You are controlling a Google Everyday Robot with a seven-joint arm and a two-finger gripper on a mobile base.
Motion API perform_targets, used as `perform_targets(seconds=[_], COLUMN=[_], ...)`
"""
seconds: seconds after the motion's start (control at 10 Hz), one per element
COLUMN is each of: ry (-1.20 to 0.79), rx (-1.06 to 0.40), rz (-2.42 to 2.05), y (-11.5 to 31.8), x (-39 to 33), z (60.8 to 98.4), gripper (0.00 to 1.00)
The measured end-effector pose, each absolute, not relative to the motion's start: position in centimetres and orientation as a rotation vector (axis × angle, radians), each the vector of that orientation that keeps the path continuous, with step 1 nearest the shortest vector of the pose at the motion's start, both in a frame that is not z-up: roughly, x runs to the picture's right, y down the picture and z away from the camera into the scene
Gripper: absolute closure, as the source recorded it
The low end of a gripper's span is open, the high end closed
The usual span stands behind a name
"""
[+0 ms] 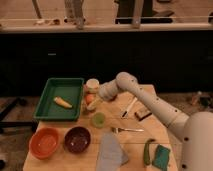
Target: Place apple in paper cup
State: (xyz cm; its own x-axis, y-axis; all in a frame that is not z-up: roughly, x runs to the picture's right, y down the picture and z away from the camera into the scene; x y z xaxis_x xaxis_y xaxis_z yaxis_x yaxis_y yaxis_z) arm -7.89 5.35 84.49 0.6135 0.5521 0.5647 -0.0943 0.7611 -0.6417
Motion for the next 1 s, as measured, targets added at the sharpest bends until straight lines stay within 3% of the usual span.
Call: perform_targets(seconds=[0.5, 0.6, 1.0], ry=[-0.851, -0.853, -0.850], rx=[-0.616, -0.616, -0.621], rz=[0.439, 0.444, 0.446], y=[5.26, 5.23, 5.34], x=[-7.32, -7.18, -6.86], z=[85.32, 85.41, 85.64], gripper=[0.20, 0.24, 0.59])
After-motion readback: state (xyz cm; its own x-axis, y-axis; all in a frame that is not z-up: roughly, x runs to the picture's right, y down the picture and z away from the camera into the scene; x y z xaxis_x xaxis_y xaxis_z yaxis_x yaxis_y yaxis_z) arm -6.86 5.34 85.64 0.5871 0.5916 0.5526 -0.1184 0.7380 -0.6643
